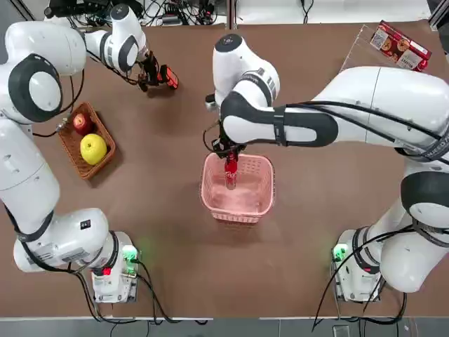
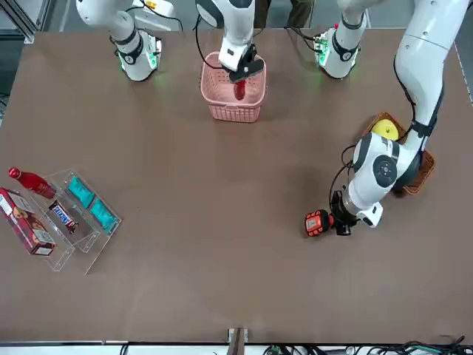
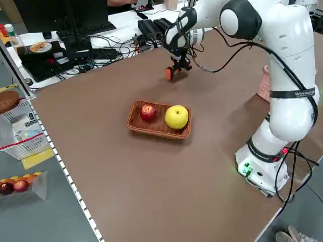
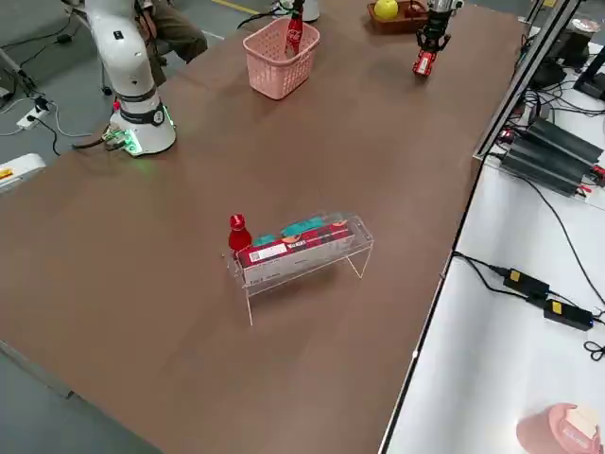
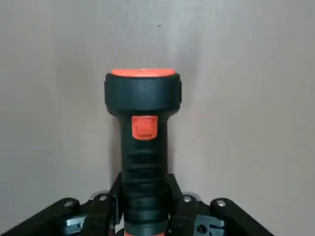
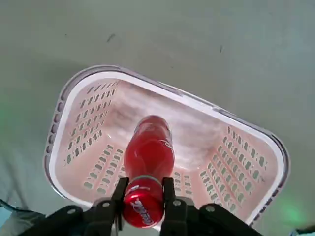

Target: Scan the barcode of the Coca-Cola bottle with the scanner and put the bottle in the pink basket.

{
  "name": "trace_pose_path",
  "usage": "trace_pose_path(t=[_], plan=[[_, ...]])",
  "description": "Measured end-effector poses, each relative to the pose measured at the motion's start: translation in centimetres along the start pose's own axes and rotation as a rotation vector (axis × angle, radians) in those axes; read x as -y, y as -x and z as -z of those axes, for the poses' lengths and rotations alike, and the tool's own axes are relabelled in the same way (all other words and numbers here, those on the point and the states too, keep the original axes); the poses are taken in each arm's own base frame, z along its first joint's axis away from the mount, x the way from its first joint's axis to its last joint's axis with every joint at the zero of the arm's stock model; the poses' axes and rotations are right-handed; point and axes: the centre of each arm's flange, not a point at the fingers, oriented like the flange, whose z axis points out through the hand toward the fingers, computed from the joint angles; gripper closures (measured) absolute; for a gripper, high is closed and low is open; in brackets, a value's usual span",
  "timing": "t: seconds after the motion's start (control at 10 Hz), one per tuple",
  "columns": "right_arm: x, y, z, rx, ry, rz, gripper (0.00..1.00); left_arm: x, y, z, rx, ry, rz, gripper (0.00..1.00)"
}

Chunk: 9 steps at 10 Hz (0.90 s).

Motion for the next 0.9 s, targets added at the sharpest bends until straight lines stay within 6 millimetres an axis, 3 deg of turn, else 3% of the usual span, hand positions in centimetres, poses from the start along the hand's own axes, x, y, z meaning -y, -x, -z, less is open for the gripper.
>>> trace_pose_path(t=[0.3,0.9], plan=[[0.1,0.1,-1.3,-0.009,0.002,-0.015,0.67,1.1,0.2,-1.0,-0.023,0.001,-0.05,0.63],[-0.2,-0.1,-1.7,-0.011,0.012,-0.05,0.67,1.5,0.7,-1.9,-0.008,-0.003,-0.064,0.63]])
